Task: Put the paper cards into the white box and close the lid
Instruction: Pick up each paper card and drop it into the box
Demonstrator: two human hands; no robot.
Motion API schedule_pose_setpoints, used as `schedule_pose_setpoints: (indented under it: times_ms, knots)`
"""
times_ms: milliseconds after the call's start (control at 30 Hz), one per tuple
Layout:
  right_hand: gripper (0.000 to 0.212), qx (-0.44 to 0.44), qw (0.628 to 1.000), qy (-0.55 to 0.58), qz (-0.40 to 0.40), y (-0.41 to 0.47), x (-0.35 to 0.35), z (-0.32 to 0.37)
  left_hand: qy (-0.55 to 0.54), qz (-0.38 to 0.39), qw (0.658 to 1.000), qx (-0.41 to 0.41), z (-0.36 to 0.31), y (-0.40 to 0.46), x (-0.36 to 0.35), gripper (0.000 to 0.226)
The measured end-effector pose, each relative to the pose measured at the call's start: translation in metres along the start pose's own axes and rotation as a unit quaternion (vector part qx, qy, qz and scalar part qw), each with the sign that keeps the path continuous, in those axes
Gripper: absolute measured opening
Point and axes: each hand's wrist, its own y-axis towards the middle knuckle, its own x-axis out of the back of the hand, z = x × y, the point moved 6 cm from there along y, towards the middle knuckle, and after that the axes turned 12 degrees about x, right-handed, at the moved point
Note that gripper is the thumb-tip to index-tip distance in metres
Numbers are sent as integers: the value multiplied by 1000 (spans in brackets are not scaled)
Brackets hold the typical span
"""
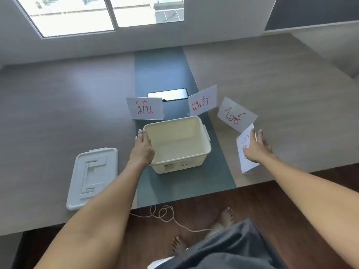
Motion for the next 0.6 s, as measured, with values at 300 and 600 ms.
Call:
schedule_pose_setpoints:
  times_ms: [300,600]
  knots:
    - [93,18,996,89,1,-13,-9,1,16,-15,1000,12,2,-6,5,73]
    - [89,60,996,70,-14,-9,16,26,19,-12,999,25,1,2,5,73]
